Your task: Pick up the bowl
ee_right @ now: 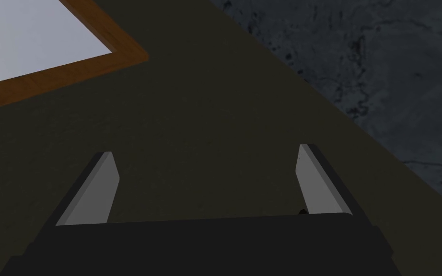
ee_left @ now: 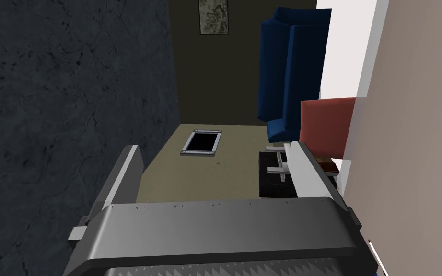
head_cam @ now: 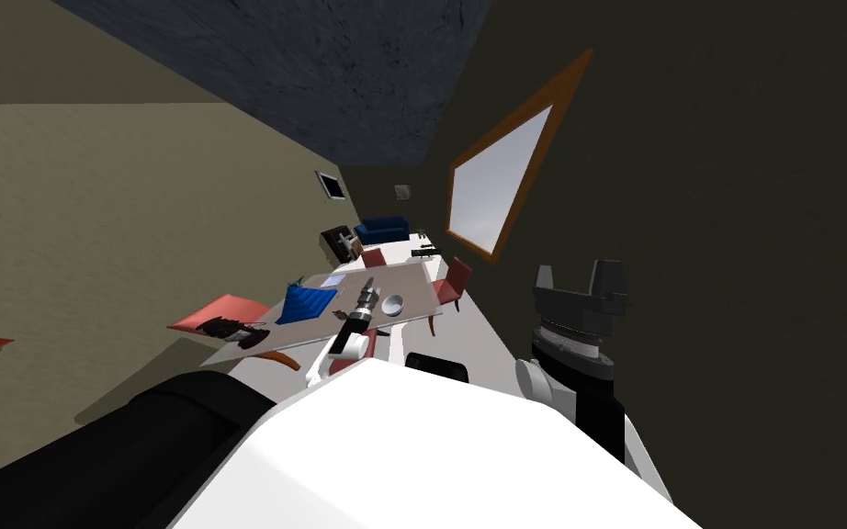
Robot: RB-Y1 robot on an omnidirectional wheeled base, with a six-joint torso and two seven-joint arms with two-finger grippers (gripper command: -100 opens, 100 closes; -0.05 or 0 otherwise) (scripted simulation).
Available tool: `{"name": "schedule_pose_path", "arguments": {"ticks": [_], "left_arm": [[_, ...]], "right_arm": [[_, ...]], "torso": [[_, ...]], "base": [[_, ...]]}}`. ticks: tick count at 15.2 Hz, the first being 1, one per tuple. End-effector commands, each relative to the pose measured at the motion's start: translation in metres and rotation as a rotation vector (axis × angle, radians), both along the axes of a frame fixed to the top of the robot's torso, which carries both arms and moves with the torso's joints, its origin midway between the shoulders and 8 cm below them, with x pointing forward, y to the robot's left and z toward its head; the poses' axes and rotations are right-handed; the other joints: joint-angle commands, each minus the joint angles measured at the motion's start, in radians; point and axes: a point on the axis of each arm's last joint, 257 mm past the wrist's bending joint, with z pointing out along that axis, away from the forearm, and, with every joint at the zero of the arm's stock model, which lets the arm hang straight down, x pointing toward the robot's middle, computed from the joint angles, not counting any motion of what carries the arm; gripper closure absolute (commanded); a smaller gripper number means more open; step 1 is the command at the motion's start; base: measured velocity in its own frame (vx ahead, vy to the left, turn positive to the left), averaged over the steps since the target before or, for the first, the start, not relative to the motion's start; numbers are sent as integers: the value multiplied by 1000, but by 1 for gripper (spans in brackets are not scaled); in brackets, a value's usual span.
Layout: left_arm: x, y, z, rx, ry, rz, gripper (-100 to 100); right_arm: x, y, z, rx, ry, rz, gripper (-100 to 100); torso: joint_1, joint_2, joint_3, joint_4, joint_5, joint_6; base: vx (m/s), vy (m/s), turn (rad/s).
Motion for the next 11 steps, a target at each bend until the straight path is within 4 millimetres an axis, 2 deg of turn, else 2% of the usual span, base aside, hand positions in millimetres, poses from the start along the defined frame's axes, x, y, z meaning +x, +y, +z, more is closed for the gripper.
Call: {"name": "schedule_pose_path", "arguments": {"ticks": [1, 3, 4, 6, 7, 9, 10, 11], "left_arm": [[3, 13, -19, 11, 64, 26, -100], [3, 15, -27, 5, 96, 31, -100], [3, 27, -40, 15, 139, 53, -100], [3, 29, -49, 9, 171, 59, -100], [2, 41, -61, 16, 210, 81, -100], [1, 43, -70, 9, 246, 87, -100], [-1, 56, -82, 13, 286, 110, -100], [-2, 57, -87, 9, 306, 114, -100]], "right_arm": [[0, 0, 0, 0, 0, 0, 0], [0, 0, 0, 0, 0, 0, 0], [0, 0, 0, 0, 0, 0, 0], [0, 0, 0, 0, 0, 0, 0], [0, 0, 0, 0, 0, 0, 0], [0, 0, 0, 0, 0, 0, 0], [0, 0, 0, 0, 0, 0, 0], [0, 0, 0, 0, 0, 0, 0]], "torso": [[0, 0, 0, 0, 0, 0], [0, 0, 0, 0, 0, 0], [0, 0, 0, 0, 0, 0], [0, 0, 0, 0, 0, 0], [0, 0, 0, 0, 0, 0], [0, 0, 0, 0, 0, 0], [0, 0, 0, 0, 0, 0], [0, 0, 0, 0, 0, 0]], "base": [[-21, 5, -102], [-20, 8, -88], [-21, 5, -122], [-20, 6, -102], [-19, 5, -157], [-20, 9, -91], [-16, 5, -124], [-17, 6, -137]]}}
